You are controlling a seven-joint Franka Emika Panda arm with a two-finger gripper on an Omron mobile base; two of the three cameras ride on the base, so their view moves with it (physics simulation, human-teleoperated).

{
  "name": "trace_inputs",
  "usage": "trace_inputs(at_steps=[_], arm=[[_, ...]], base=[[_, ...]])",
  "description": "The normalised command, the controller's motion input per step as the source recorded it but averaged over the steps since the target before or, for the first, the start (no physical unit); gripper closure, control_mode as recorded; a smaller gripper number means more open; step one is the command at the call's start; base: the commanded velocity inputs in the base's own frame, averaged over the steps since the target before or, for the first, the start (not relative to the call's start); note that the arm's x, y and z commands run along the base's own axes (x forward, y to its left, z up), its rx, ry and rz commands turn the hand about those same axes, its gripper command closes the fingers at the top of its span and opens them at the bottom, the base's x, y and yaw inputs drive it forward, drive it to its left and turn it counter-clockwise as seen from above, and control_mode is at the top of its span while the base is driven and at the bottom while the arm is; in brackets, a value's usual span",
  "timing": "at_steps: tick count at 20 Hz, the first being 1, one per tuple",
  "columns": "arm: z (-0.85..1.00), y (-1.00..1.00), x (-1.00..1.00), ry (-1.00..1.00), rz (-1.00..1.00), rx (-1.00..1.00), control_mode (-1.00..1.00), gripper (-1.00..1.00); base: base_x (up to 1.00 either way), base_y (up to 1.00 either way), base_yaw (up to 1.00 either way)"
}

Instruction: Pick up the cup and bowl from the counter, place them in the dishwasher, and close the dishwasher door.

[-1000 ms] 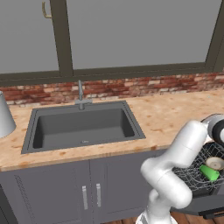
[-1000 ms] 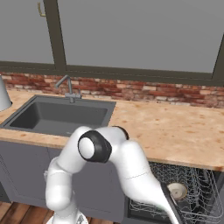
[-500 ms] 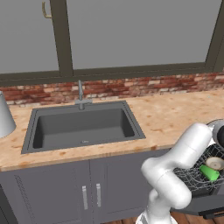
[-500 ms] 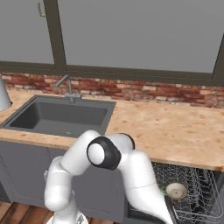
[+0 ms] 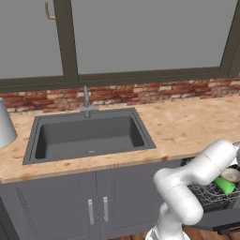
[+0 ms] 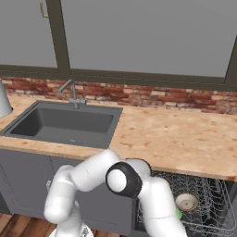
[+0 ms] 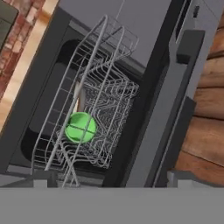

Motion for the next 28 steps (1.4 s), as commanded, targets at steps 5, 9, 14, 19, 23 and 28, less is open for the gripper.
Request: trace_inputs(at_steps=[5, 9, 14, 19, 23, 28], arm=[[-0.38, -0.02, 0.00, -0.17, 0.10, 0.10, -1.00, -1.00], [-0.36, 0.00, 0.00, -0.23, 0.06, 0.00, -1.00, -1.00], [-0.09, 0.00, 0.09, -0.21, 0.02, 0.00, -1.00, -1.00], [0.00, 0.00, 0.44, -0.14, 0.00, 0.00, -1.00, -1.00], [-0.08, 0.00, 0.57, -0.07, 0.00, -0.01, -1.00, -1.00], [-0.44, 0.00, 0.38, -0.06, 0.02, -0.09, -1.00, -1.00]], base=[[0.00, 0.00, 0.00], [0.00, 0.00, 0.00], [0.00, 0.00, 0.00], [0.00, 0.00, 0.00], [0.00, 0.00, 0.00], [0.00, 0.00, 0.00]])
